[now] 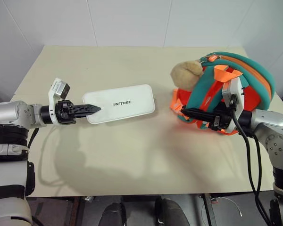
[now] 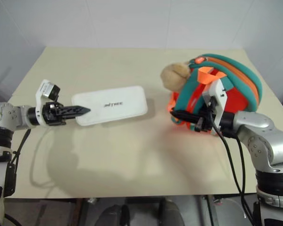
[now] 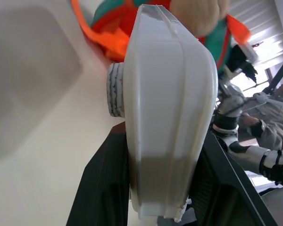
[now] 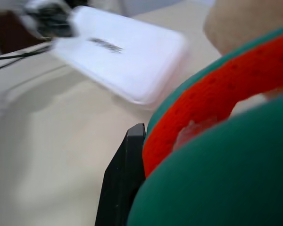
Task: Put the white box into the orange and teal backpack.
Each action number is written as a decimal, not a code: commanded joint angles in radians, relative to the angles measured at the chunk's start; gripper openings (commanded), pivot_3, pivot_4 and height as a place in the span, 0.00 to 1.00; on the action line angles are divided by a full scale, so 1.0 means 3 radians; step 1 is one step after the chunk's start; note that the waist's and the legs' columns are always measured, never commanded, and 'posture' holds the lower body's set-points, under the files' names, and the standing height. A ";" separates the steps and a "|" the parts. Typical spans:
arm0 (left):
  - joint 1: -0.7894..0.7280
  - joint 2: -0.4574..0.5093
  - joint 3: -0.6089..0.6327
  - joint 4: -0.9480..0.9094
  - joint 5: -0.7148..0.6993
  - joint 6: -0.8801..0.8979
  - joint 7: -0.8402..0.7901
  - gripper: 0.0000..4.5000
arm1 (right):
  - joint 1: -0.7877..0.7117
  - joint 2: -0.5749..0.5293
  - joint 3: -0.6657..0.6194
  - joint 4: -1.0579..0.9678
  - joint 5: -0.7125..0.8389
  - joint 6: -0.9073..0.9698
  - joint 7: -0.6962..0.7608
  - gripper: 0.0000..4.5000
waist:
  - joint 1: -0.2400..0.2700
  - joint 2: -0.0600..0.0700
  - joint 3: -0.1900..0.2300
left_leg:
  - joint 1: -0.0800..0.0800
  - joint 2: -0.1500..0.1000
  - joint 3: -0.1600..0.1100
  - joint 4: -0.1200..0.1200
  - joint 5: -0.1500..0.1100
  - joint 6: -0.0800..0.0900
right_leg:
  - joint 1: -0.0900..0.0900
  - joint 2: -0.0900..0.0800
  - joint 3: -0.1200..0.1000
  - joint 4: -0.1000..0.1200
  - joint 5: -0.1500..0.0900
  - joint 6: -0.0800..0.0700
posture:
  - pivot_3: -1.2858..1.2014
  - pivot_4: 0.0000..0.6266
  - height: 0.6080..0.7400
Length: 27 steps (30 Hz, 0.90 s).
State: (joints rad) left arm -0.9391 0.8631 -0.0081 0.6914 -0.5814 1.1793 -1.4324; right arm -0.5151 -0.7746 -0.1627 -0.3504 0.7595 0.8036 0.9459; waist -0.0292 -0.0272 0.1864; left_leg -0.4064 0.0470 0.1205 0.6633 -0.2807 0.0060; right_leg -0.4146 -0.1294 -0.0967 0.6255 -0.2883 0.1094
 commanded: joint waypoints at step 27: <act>-0.0319 0.0269 0.0246 0.0064 0.0109 -0.0656 -0.0495 0.28 | 0.0133 -0.0737 0.0165 -0.0593 0.0752 -0.0040 0.1098 0.15 | 0.0034 -0.0006 0.0001 | -0.0004 -0.0001 0.0000 0.0011 -0.0012 0.0015 | 0.0001 -0.0004 -0.0003 -0.0002 0.0000 0.0000 | 0.52 0.24 1.00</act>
State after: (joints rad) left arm -1.0223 0.9176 0.0091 0.7562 -0.5071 1.0271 -1.5016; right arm -0.4583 -1.0043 -0.1158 -0.5367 1.0074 0.8279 1.2652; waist -0.0190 -0.0289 0.1868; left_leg -0.4077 0.0470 0.1203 0.6666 -0.2841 0.0103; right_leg -0.4144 -0.1308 -0.0977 0.6250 -0.2882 0.1095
